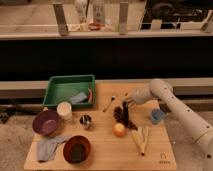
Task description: Wipe table surface with brush
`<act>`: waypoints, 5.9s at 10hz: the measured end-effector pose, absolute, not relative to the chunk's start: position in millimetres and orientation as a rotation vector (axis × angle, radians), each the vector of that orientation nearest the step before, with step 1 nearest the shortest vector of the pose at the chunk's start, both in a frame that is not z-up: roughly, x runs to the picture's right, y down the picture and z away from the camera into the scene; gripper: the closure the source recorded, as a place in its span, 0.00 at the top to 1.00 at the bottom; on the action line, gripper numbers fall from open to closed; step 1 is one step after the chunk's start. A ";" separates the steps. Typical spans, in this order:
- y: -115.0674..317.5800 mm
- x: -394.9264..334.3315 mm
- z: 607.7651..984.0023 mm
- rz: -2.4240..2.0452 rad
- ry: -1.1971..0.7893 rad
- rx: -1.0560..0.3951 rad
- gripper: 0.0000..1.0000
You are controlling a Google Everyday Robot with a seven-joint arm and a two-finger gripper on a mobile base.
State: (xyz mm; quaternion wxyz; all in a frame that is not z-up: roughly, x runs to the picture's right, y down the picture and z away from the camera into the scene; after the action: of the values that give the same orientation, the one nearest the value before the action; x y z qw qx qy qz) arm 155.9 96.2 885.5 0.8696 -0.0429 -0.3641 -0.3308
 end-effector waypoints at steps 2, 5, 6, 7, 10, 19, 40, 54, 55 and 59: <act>114.7 177.9 872.5 -0.666 -0.751 -0.108 0.00; 118.3 211.4 867.5 -0.600 -0.703 -0.105 0.00; 110.7 222.4 871.3 -0.580 -0.681 -0.097 0.00; 99.9 230.2 876.6 -0.565 -0.662 -0.088 0.00; 61.1 243.2 901.6 -0.541 -0.612 -0.072 0.00; 28.3 175.1 937.6 -0.654 -0.672 -0.158 0.00; 29.9 177.1 938.4 -0.651 -0.671 -0.159 0.00; 30.1 176.6 938.4 -0.651 -0.671 -0.159 0.00; 30.0 176.6 938.4 -0.651 -0.671 -0.159 0.00; 30.1 176.6 938.4 -0.651 -0.671 -0.159 0.00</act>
State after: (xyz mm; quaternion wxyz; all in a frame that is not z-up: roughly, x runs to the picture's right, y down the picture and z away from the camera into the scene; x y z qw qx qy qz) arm 176.6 30.1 938.4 0.8896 -0.0766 -0.3231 -0.3136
